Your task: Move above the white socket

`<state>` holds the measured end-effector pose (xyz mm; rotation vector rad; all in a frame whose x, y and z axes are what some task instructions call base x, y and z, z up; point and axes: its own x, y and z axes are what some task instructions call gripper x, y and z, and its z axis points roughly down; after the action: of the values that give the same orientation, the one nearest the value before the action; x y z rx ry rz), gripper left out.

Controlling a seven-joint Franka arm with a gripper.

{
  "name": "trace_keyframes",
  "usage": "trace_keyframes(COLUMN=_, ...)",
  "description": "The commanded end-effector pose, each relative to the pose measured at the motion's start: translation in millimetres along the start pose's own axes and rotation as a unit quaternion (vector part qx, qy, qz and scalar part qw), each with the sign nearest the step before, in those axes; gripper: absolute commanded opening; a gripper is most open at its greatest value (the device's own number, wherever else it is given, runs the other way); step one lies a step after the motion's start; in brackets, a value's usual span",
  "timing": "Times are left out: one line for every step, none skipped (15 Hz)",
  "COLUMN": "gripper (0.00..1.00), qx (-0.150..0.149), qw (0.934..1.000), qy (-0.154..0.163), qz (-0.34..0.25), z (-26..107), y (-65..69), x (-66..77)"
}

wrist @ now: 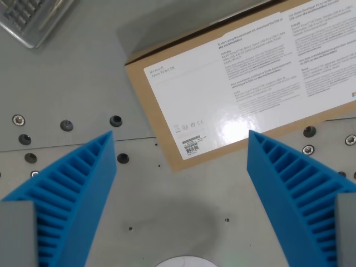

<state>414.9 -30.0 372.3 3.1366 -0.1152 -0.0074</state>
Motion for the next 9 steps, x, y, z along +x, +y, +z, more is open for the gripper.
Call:
trace_keyframes(gripper=1.00, qx=0.000, qw=1.0000, qy=0.003, qz=0.000, z=-2.4, y=0.0, x=-0.5)
trace_keyframes(gripper=1.00, qx=0.000, qw=1.0000, qy=0.003, qz=0.000, z=-2.4, y=0.0, x=-0.5)
trace_keyframes(gripper=1.00, qx=0.000, qw=1.0000, qy=0.003, qz=0.000, z=-2.3, y=0.0, x=-0.4)
trace_keyframes(gripper=1.00, qx=0.000, qw=1.0000, qy=0.003, qz=0.000, z=-2.2, y=0.0, x=-0.4)
trace_keyframes(gripper=1.00, qx=0.000, qw=1.0000, qy=0.003, qz=-0.001, z=-2.0, y=0.0, x=-0.2)
trace_keyframes(gripper=1.00, qx=0.000, qw=1.0000, qy=0.003, qz=-0.001, z=-1.7, y=0.1, x=0.0)
trace_keyframes(gripper=1.00, qx=0.000, qw=1.0000, qy=0.003, qz=-0.001, z=-1.3, y=0.1, x=0.3)
trace_keyframes(gripper=1.00, qx=0.000, qw=1.0000, qy=0.003, qz=-0.002, z=-0.7, y=0.1, x=0.7)
trace_keyframes(gripper=1.00, qx=0.000, qw=1.0000, qy=0.003, qz=-0.003, z=0.1, y=0.2, x=1.3)
